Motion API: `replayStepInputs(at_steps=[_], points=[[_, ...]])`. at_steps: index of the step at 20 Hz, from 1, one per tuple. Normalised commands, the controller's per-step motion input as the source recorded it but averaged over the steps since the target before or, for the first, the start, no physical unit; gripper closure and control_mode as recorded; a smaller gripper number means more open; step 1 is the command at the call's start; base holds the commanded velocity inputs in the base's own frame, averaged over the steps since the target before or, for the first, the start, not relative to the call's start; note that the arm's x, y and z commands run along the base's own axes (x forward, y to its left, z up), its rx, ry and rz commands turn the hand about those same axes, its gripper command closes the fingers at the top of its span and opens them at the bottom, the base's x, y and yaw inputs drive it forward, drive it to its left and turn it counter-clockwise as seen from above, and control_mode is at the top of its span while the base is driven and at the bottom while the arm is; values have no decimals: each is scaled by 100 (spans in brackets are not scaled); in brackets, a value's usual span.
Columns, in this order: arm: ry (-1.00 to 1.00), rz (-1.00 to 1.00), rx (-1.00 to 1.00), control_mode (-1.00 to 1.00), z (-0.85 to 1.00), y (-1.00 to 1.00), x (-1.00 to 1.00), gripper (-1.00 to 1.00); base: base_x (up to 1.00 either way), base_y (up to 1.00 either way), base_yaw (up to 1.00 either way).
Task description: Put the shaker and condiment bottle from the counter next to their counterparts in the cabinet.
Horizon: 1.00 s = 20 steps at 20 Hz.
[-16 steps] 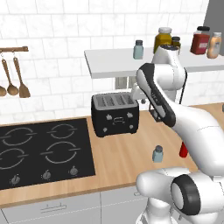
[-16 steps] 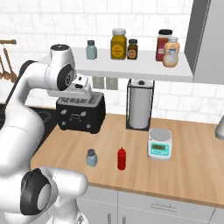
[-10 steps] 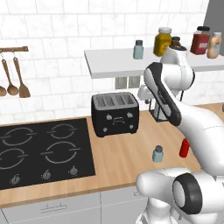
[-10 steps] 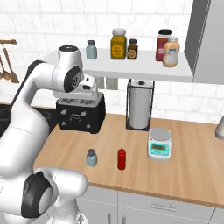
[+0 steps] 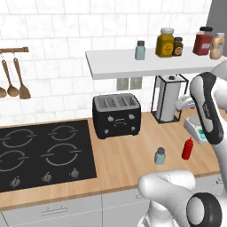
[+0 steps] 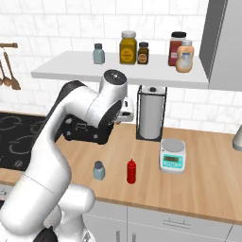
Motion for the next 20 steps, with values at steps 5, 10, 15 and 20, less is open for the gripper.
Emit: replayStepInputs(at_steps=[5,10,15,20], points=[[-19,14,6,-100,-64,-85,-20,-100,0,0,0],[-32,22,18,-100,-56,-93,-50,-100,0,0,0],[-26,22,12,-100,-72,-50,-27,-100,0,0,0],[-6,24,0,-100,-60,-6,-2,-100,0,0,0]])
